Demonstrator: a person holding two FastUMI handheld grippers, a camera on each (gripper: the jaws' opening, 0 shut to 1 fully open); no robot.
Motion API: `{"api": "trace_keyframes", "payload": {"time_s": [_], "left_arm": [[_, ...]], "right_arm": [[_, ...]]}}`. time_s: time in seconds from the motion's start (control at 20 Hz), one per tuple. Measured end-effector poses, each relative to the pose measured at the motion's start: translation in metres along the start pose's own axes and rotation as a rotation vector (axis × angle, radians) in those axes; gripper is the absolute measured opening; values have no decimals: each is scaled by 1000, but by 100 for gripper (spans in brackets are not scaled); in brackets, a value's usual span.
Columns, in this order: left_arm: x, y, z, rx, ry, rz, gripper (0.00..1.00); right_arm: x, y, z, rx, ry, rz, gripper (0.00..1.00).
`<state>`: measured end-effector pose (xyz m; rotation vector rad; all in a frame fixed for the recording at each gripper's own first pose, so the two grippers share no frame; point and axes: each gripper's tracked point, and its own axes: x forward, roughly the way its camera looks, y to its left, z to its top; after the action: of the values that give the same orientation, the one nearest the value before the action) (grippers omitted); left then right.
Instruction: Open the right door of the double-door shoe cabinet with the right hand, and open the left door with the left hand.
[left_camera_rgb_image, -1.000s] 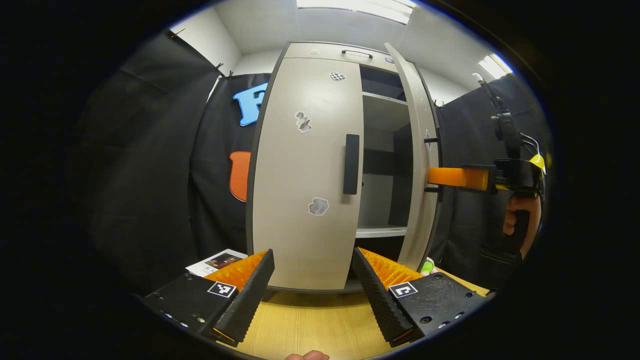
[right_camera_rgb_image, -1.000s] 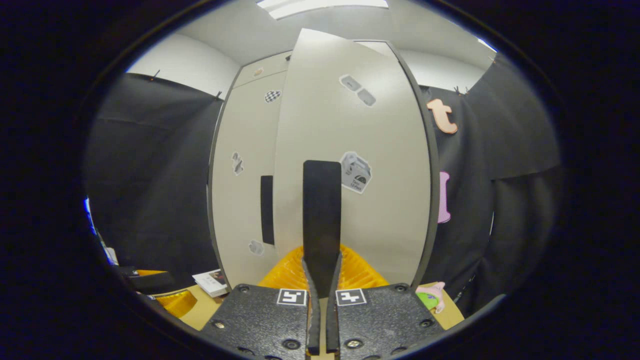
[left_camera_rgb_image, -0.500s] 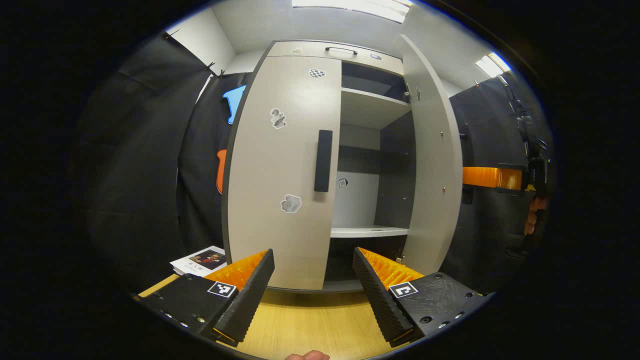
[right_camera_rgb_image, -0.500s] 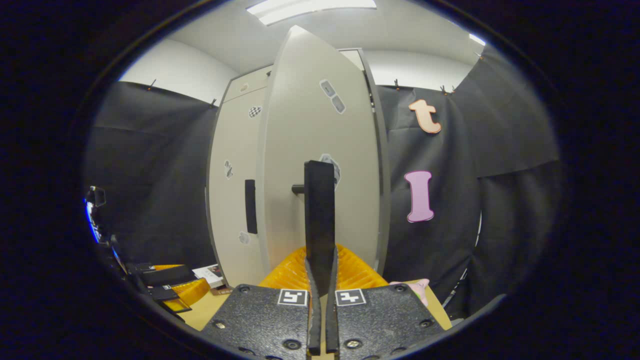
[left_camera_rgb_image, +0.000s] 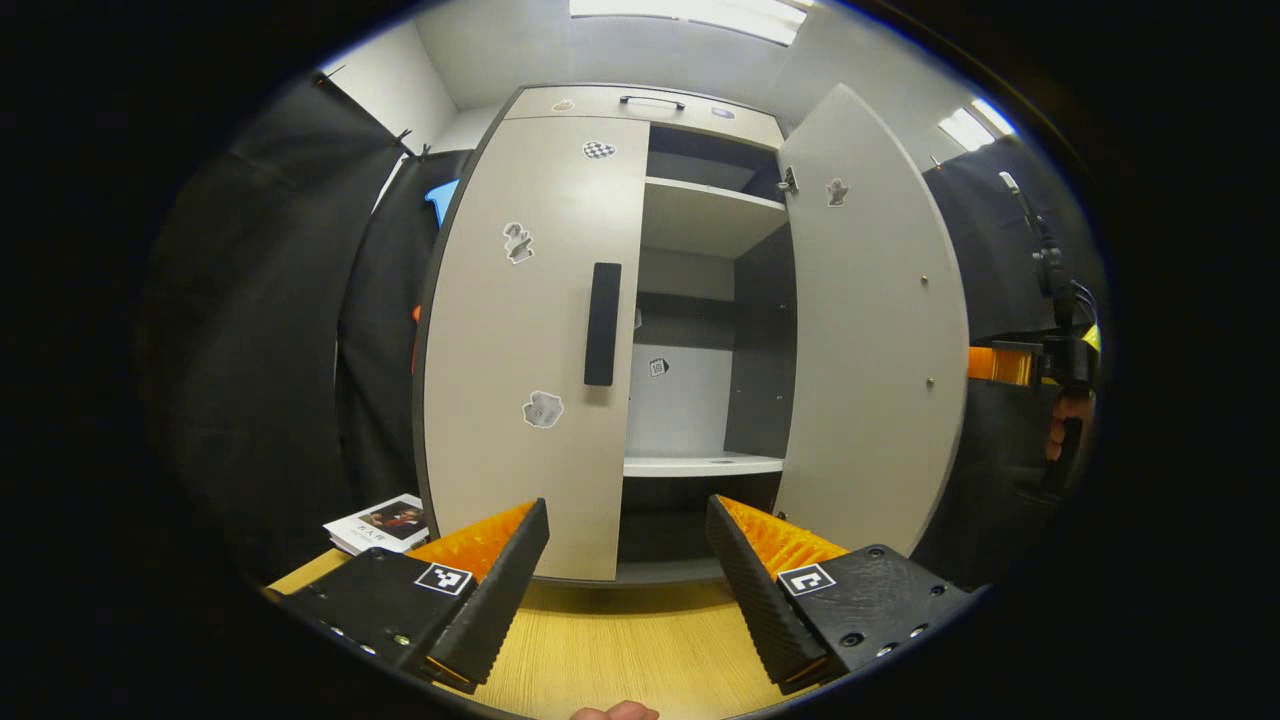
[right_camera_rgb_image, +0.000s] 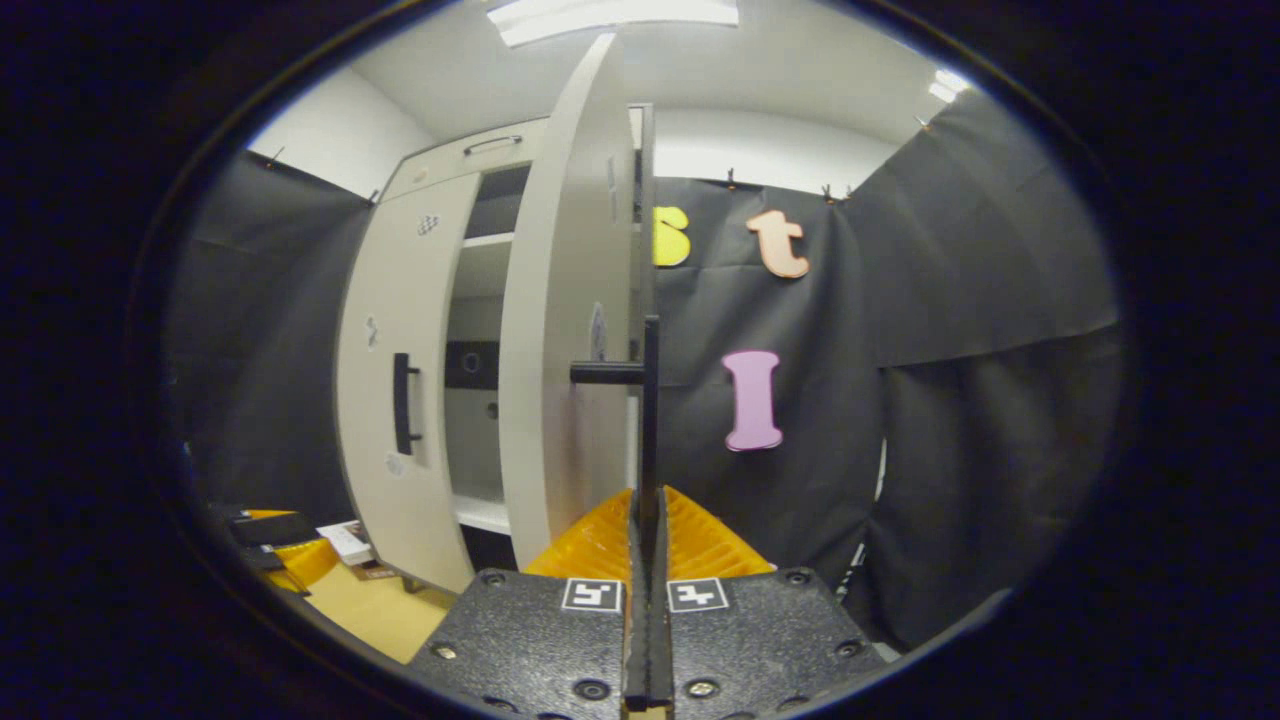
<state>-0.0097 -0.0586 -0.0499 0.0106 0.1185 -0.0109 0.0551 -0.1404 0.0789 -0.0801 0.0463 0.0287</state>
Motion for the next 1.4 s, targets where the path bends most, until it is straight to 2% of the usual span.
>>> {"api": "trace_keyframes", "payload": {"time_s": [0.05, 0.1, 0.35, 0.55, 0.7, 0.75, 0.8, 0.85, 0.9, 0.95, 1.0, 1.1, 1.25, 1.4], "left_arm": [[-1, 0, 0, -1, 2, 0, 95], [0, -1, 0, -3, 5, -2, 95], [-8, 2, 11, 0, -31, 5, 95], [-16, 7, 35, -120, -132, -1, 95], [-16, 22, 41, -104, -149, 26, 95], [-13, 25, 41, -88, -149, 29, 95], [-11, 27, 41, -81, -147, 37, 95], [-9, 27, 41, -81, -148, 33, 95], [-8, 25, 41, -86, -149, 21, 95], [-8, 24, 43, -90, -156, 12, 95], [-6, 24, 45, -89, -159, 4, 95], [-1, 28, 49, -88, -161, 1, 95], [11, 34, 68, -104, -190, -7, 95], [42, 43, 95, -67, -186, -8, 95]], "right_arm": [[-9, 7, -1, 57, 8, 45, 4], [-9, 10, -3, 77, 17, 57, 4], [-9, 8, -3, 14, -1, 24, 4], [-17, 1, -3, -26, -15, -28, 4], [-41, -3, -5, -45, -25, -65, 32], [-53, -3, -8, -43, -20, -77, 36], [-63, -1, -10, -39, -16, -86, 50], [-75, 3, -10, -37, -19, -88, 54], [-88, 13, -8, -33, -34, -76, 64], [-100, 27, -2, -37, -62, -53, 69], [-109, 40, 5, -46, -91, -40, 84], [-124, 61, 13, -71, -127, -28, 90], [-129, 108, 17, -118, -161, 42, 91], [-113, 134, -6, -138, -125, 77, 92]]}}
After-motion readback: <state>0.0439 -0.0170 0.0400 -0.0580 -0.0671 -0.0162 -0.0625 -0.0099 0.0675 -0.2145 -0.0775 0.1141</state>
